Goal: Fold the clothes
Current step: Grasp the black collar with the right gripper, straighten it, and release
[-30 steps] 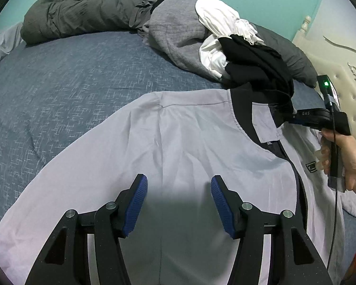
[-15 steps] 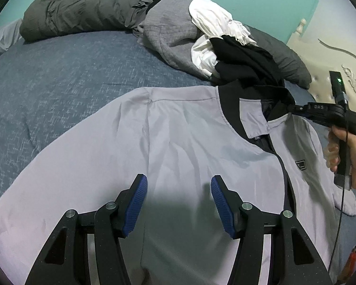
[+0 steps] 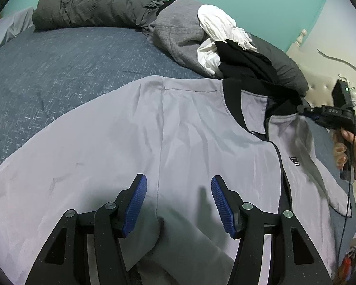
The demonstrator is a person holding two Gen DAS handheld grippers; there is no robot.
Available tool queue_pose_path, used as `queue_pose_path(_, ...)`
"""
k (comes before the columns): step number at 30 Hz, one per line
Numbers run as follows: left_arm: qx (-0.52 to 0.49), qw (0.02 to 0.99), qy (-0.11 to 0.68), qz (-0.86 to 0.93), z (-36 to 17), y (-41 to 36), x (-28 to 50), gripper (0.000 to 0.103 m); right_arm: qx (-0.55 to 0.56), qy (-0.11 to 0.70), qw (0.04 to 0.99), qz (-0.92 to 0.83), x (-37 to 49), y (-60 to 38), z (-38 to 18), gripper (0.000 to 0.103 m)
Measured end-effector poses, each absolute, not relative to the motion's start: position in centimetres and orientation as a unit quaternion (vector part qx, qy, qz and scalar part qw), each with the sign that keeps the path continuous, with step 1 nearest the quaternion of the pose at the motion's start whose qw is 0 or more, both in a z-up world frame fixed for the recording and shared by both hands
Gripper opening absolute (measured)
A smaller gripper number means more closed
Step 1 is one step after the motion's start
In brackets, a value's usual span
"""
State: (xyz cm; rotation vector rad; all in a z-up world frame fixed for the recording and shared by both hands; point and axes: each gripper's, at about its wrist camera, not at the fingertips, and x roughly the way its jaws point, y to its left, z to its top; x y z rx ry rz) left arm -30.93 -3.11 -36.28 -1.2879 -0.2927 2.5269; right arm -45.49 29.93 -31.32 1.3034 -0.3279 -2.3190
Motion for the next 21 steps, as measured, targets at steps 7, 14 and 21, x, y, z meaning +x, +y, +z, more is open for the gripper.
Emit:
queue_pose_path(7, -0.443, 0.136, -0.095, 0.881, -36.4, -3.2, -30.7, 0.061, 0.503, -0.046, 0.117, -0.855, -48.3, 26.4, -34.5, 0.015)
queue_pose_path(14, -0.444, 0.138, -0.102, 0.879, -35.9, -3.2, -30.5, 0.064, 0.442, 0.031, 0.096, -0.891, -44.4, 23.9, -32.5, 0.040)
queue_pose_path(21, -0.444, 0.136, -0.097, 0.880, -35.5, -2.8, -29.9, 0.065, 0.519, -0.100, 0.202, -0.825, -42.4, 22.4, -35.8, 0.040)
